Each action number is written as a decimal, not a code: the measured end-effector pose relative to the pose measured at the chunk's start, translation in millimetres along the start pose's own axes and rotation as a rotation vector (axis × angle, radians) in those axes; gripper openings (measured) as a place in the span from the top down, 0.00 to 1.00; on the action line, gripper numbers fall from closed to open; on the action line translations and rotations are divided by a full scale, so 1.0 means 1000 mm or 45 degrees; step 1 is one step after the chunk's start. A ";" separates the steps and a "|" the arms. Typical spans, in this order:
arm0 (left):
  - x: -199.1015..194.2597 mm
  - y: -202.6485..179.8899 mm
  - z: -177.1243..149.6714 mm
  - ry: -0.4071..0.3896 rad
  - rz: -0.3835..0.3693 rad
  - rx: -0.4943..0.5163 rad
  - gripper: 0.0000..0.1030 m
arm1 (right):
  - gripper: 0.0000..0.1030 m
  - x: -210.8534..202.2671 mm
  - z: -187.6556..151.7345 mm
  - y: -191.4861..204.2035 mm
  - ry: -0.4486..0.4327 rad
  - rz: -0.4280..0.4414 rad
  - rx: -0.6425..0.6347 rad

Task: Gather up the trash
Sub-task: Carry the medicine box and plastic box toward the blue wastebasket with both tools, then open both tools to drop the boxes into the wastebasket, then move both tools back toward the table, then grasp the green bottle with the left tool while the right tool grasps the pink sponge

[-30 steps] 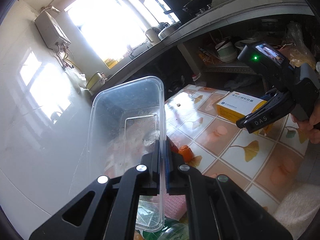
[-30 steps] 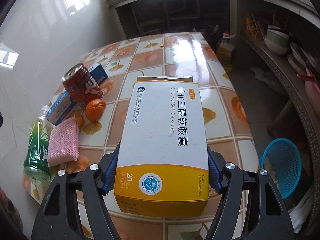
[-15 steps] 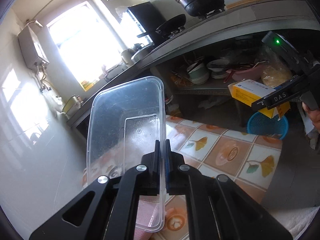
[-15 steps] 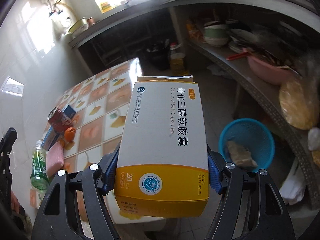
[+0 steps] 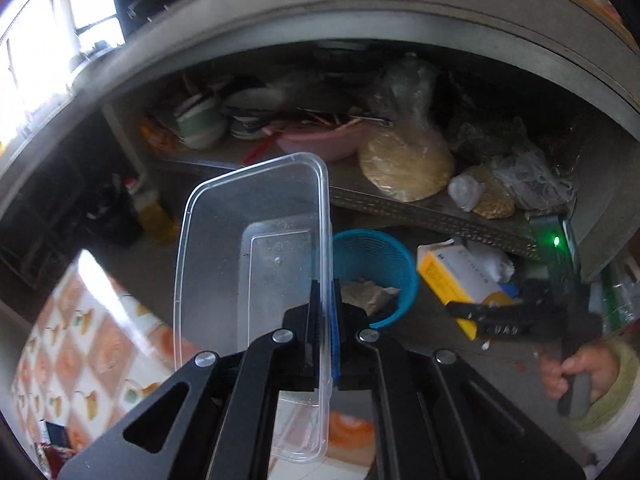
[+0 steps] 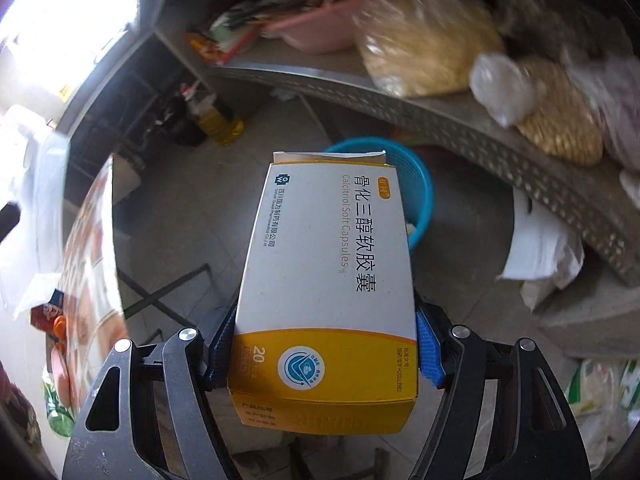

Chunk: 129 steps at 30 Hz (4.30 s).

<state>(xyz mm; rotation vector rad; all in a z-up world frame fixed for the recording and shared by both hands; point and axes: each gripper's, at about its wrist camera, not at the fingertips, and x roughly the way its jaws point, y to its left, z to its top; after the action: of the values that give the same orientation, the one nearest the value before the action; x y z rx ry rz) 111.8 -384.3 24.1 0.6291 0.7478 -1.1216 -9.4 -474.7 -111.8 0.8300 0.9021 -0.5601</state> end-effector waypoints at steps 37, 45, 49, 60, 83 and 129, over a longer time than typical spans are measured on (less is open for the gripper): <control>-0.038 0.105 -0.059 -0.118 -0.245 -0.701 0.25 | 0.24 0.159 0.082 -0.007 0.095 -0.234 -0.163; -0.086 0.109 -0.121 -0.188 -0.165 -0.724 0.23 | 0.17 0.175 0.047 -0.031 0.138 -0.403 -0.115; -0.100 0.113 -0.142 -0.216 -0.122 -0.733 0.23 | 0.17 0.137 0.005 -0.039 0.121 -0.382 -0.084; -0.134 0.099 -0.169 -0.320 -0.119 -0.697 0.21 | 0.17 0.033 -0.021 0.036 -0.076 -0.282 -0.264; -0.243 0.105 -0.308 -0.496 0.266 -0.877 0.06 | 0.08 -0.084 -0.084 0.271 -0.368 0.011 -0.908; -0.242 0.222 -0.452 -0.189 0.457 -1.571 0.38 | 0.08 0.010 -0.221 0.513 0.275 0.833 -1.942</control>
<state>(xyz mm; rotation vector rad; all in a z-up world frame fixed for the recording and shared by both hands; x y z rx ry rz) 167.7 168.1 -40.4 -0.3629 0.9785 -0.2278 268.5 -2.4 -1.7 -0.2668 0.8918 0.7934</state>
